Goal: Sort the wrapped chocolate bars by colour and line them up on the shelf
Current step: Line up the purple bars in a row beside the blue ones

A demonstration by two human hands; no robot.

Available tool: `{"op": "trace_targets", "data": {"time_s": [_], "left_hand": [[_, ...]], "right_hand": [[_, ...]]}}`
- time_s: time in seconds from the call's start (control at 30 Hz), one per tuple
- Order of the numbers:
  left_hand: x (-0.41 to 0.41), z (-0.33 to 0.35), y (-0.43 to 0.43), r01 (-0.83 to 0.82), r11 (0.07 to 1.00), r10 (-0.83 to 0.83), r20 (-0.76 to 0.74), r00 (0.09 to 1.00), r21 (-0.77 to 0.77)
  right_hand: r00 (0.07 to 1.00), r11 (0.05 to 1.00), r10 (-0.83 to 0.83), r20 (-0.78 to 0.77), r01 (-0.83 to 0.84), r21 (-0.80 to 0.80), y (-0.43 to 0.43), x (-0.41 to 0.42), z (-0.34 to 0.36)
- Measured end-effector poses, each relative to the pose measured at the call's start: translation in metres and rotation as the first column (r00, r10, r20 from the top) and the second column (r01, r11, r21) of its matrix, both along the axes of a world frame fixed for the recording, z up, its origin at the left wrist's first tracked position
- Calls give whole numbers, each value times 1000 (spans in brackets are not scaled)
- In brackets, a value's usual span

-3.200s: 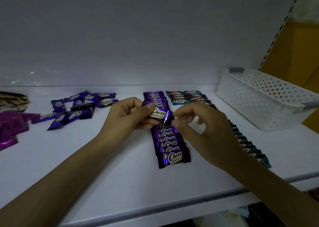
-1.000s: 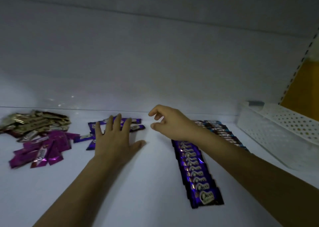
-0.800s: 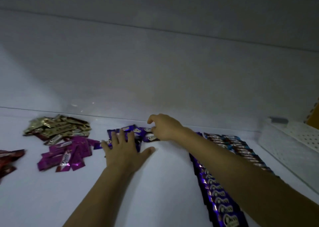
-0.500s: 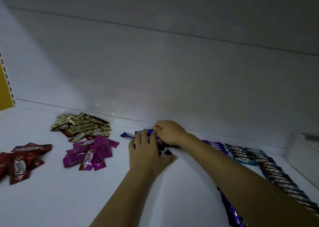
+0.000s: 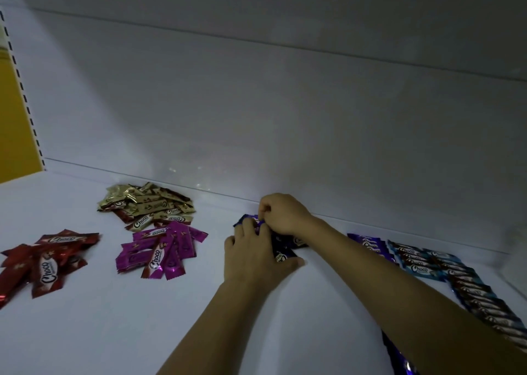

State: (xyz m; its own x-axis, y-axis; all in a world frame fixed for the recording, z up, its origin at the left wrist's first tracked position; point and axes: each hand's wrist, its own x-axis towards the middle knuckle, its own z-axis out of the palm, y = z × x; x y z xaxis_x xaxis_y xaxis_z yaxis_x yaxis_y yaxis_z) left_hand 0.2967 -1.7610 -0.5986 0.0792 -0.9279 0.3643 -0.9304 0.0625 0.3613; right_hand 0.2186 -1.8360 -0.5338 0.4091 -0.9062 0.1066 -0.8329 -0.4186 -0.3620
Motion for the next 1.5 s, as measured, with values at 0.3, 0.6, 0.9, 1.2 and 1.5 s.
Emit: {"op": "trace_targets", "data": {"time_s": [0.3, 0.6, 0.9, 1.2, 1.5], "left_hand": [[4, -4, -6, 19, 993, -9, -87, 996, 120], [-3, 9, -1, 81, 997, -80, 117, 990, -4], [3, 17, 4, 30, 978, -44, -62, 997, -205], [0, 36, 20, 87, 900, -370, -643, 671, -427], [-14, 40, 28, 320, 884, -449, -805, 387, -340]], "right_hand": [[961, 940, 25, 275, -116, 320, 8, -12, 1], [954, 984, -48, 295, -6, 178, 27, -71, 0], [940, 994, -70, 335, 38, 103, 54, -108, -3], [869, 993, -66, 491, 8, 118, 76, -107, 5], [672, 983, -76, 737, -75, 170, 92, -96, 7]]}}
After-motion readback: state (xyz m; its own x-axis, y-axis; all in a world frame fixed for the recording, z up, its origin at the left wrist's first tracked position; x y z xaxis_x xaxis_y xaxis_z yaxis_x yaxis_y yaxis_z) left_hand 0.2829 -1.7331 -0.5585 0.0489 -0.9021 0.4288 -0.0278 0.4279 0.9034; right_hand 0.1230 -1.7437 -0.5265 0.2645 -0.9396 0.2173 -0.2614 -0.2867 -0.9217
